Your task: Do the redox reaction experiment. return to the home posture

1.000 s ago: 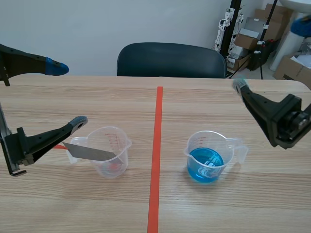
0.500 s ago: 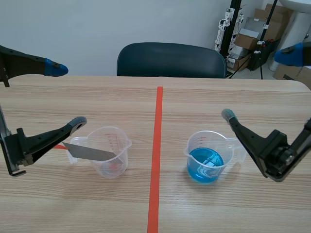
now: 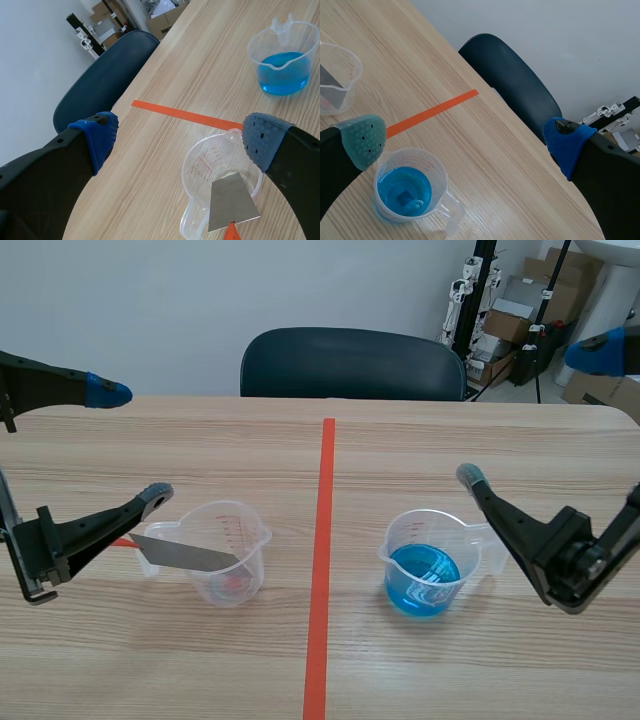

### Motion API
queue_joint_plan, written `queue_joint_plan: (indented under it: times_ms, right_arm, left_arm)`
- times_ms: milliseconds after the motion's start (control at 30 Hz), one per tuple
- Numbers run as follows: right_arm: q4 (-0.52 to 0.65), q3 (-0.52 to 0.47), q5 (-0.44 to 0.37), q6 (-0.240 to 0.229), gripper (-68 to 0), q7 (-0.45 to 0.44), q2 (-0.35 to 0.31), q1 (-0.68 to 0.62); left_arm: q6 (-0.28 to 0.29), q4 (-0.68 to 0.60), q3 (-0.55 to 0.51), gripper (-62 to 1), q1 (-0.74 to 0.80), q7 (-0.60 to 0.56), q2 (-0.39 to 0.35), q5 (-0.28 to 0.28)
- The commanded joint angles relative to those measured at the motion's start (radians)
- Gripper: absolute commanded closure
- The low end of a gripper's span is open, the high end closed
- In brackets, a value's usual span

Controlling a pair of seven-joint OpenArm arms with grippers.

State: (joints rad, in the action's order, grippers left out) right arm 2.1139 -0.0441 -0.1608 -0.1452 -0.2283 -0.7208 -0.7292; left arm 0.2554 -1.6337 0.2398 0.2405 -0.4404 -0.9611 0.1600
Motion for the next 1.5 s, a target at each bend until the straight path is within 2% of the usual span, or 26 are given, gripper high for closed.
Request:
queue_joint_plan:
  times_ms: [0,367,467,1467]
  right_arm:
    - [0.002,-0.006,-0.003,0.006,-67.9,-0.010,-0.002,0.009]
    - [0.002,-0.006,0.000,0.005,-67.9,-0.006,-0.002,0.009]
    - [0.002,-0.006,0.000,-0.009,-67.9,-0.006,-0.002,0.009]
    - [0.002,-0.007,0.000,-0.008,-67.9,-0.002,-0.002,0.012]
  left_arm:
    - [-0.004,-0.015,-0.004,-52.2,-0.008,-0.014,0.002,0.008]
    - [-0.004,-0.015,-0.004,-52.2,-0.008,-0.014,0.002,0.008]
    - [-0.004,-0.015,-0.004,-52.2,-0.008,-0.014,0.002,0.008]
    - [-0.004,-0.015,-0.004,-52.2,-0.008,-0.014,0.002,0.008]
